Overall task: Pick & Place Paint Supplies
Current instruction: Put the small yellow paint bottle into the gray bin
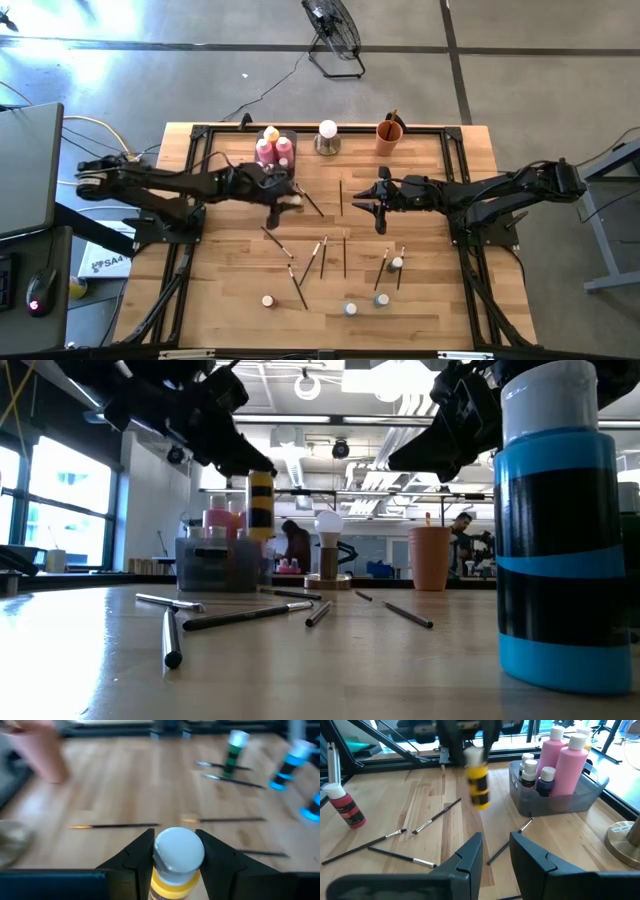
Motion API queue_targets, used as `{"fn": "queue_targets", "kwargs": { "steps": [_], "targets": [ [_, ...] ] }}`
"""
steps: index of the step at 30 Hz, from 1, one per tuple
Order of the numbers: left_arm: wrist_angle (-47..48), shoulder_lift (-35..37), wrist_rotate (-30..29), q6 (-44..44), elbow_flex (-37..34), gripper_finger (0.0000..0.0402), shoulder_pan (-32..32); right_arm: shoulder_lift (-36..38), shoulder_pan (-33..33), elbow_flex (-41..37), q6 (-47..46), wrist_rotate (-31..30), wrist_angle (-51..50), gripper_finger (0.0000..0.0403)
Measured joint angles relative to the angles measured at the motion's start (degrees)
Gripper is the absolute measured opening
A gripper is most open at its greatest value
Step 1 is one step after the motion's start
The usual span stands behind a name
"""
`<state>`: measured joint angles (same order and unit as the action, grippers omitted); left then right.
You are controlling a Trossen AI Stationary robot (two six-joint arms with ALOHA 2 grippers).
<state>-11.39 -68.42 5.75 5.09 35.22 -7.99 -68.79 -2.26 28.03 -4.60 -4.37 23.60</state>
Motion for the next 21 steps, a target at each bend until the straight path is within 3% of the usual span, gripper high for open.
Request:
{"fn": "queue_targets", "kwargs": {
  "steps": [10,21],
  "targets": [
    [0.5,3.51,-26.81,-3.81,0.02,0.0124,0.09,0.0,0.02,0.0,0.12,-0.02,-0.12,0.0091],
    [0.89,2.95,-35.57,-5.4,0.02,0.0127,0.09,0.0,0.0,0.0,0.13,-0.02,-0.07,0.0091]
  ]
}}
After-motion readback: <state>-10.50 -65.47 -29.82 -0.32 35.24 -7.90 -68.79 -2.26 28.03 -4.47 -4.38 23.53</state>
